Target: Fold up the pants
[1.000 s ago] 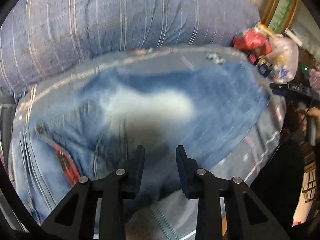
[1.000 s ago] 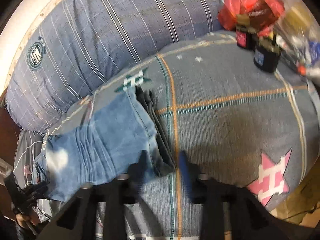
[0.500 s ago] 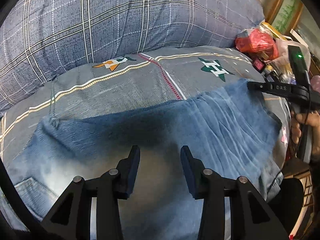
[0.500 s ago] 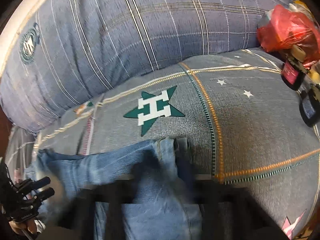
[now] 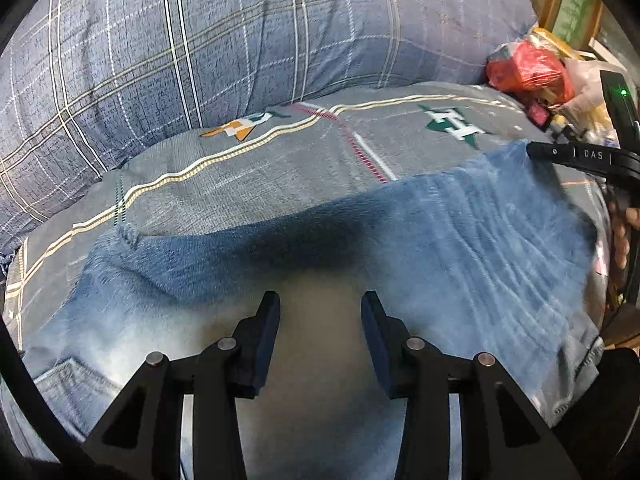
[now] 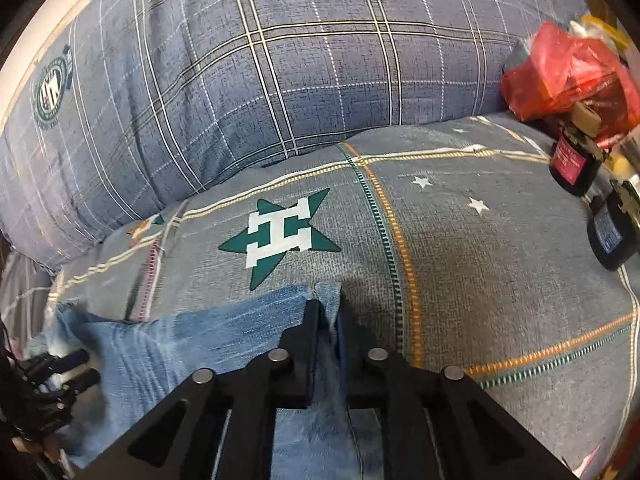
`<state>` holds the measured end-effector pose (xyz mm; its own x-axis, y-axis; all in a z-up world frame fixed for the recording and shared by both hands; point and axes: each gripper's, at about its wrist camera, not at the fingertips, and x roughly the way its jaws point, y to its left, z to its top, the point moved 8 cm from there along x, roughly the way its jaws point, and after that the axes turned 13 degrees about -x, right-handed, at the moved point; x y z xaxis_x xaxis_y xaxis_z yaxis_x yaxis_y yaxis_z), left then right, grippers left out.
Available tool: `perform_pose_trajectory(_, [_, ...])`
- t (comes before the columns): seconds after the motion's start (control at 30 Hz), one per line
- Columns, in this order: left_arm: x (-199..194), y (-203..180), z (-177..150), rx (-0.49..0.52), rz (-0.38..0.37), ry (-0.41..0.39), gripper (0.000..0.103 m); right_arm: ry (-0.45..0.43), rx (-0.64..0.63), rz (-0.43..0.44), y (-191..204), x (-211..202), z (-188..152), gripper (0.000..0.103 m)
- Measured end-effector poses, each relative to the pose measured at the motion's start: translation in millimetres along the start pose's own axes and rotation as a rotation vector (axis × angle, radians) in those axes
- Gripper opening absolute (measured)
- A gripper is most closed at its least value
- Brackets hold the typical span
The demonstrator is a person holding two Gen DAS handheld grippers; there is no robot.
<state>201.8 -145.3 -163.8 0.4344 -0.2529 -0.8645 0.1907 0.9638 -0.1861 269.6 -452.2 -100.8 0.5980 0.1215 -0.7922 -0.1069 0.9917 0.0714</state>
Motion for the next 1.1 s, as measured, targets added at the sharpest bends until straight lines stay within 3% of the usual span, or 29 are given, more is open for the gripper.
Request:
perform_pose_trajectory(0.07, [-15, -6, -5, 0.014, -0.029, -0.019, 0.043, -0.008, -0.019, -0.020, -1, -15, 0, 0.032])
perform_pose_trajectory(0.1, [-21, -9, -7, 0.019, -0.040, -0.024, 0.043, -0.011, -0.035, -0.028, -1, -25, -1, 0.049])
perform_pose_trajectory(0.17, [-32, -18, -17, 0.029, -0.072, -0.025, 0.043, -0.006, -0.049, -0.027, 1, -39, -9, 0.066])
perform_pose_trajectory(0.37, [-24, -50, -46, 0.060, -0.106, 0.020, 0.043, 0.080, -0.050, 0.042, 9, -54, -58, 0.065])
perform_pose_trajectory(0.47, [-7, -61, -63, 0.086, -0.088, 0.055, 0.043, 0.118, -0.042, 0.014, 5, -45, -79, 0.061])
perform_pose_trajectory(0.53, [-5, -68, -66, 0.149, -0.035, -0.015, 0.044, 0.159, -0.031, 0.005, 1, -31, -93, 0.058])
perform_pose_trajectory(0.6, [-5, -71, -67, 0.171, -0.007, -0.016, 0.045, 0.148, -0.034, 0.009, -1, -30, -94, 0.058])
perform_pose_trajectory(0.73, [-15, -76, -55, 0.100, -0.082, 0.055, 0.045, 0.113, 0.014, 0.040, -9, -46, -89, 0.058])
perform_pose_trajectory(0.8, [-21, -83, -44, 0.080, -0.103, 0.050, 0.046, 0.073, 0.075, 0.092, -16, -58, -91, 0.058])
perform_pose_trajectory(0.87, [-27, -97, -28, 0.068, -0.136, 0.046, 0.055, 0.060, 0.117, 0.127, -20, -65, -96, 0.058])
perform_pose_trajectory(1.1, [-22, -149, 1, 0.090, -0.192, 0.058, 0.056, 0.053, 0.243, 0.290, -22, -70, -118, 0.058])
